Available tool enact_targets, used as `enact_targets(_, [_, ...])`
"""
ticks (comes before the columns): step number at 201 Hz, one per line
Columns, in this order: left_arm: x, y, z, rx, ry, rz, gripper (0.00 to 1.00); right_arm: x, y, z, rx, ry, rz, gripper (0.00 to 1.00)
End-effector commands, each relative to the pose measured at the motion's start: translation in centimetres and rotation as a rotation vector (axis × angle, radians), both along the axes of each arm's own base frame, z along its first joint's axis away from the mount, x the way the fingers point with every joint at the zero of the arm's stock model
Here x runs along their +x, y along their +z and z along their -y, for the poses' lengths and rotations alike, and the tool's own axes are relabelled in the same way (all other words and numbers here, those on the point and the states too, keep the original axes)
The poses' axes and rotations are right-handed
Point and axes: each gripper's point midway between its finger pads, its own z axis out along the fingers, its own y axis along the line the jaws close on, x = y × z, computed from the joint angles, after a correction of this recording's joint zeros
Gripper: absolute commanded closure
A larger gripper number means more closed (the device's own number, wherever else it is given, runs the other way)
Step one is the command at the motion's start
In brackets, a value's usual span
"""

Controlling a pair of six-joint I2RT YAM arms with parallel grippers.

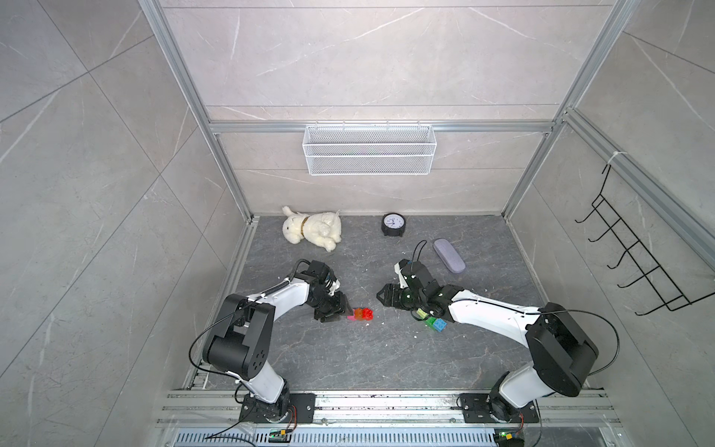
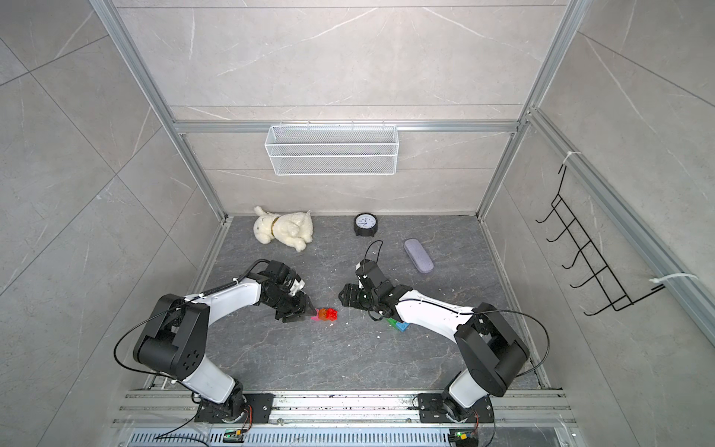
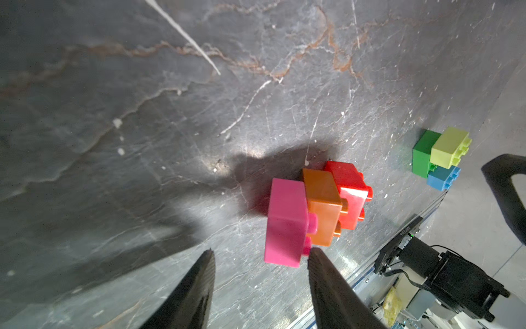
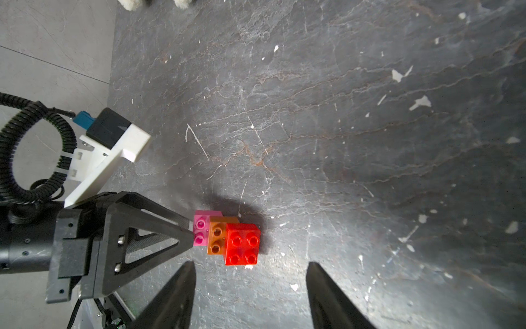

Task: Assemble the letter y with lego
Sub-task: Adjust the lego brick at the center of the board.

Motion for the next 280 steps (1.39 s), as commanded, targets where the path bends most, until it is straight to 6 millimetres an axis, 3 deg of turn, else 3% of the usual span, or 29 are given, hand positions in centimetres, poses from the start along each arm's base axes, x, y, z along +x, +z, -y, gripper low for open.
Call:
enact_targets(1, [0.3,-0.4,-0.2,0.015,0.016,-0.001,0.48,-0.1,-0.2,-0.4,0.012,0.0,-0.009,0.35])
enact_targets(72, [0.2,-1.1,-1.0,0.063,0.013,0.002,0.52,-0.5,-0.8,-0.8,0.043,0.005,-0.04,0.34])
enact_targets(129, [0.2,-0.5,-1.4,0.08,0.015,0.031,0.52,-0.2,-0.7,-3.2,0.144,0.018,-0.109,0.29])
enact_targets(173, [-0.1,-0.2,-1.7,0.084,0.012,0.042,0.52,0.1,-2.6,-4.2,0.186,0.012,-0.18,0.28])
enact_targets(280, [0.0,-0.8,-2.1,0.11,0.008,0.059,0.52,0.1,-2.5,-7.5,0.352,0.113,-0.214,0.27])
